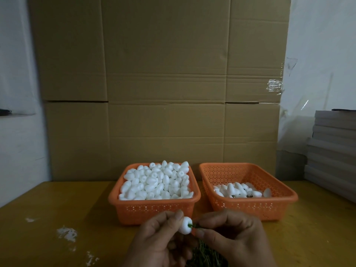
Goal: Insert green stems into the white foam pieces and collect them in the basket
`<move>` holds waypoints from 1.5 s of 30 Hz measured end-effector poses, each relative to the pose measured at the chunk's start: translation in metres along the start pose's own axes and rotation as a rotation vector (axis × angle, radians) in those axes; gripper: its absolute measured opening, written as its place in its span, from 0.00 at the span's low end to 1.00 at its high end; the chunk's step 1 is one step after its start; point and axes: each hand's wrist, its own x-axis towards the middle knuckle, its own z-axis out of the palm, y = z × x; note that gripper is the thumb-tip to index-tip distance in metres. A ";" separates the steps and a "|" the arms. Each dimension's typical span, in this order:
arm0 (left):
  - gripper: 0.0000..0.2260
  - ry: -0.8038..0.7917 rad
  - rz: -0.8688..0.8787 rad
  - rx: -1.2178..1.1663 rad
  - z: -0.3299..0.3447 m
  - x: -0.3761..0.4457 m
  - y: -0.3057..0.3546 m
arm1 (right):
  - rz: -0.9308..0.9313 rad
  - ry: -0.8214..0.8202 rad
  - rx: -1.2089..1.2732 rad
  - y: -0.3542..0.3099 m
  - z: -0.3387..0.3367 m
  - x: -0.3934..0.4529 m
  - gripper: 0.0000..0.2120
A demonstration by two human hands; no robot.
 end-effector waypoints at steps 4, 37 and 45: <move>0.19 0.031 -0.012 -0.060 0.001 -0.001 -0.001 | -0.049 0.031 -0.050 0.003 0.001 -0.002 0.09; 0.23 0.063 0.270 0.246 -0.001 0.003 -0.005 | -0.212 0.066 -0.493 0.000 0.008 -0.009 0.02; 0.31 0.005 0.202 0.149 0.001 0.003 -0.003 | -0.009 0.003 -0.191 -0.001 0.011 -0.008 0.02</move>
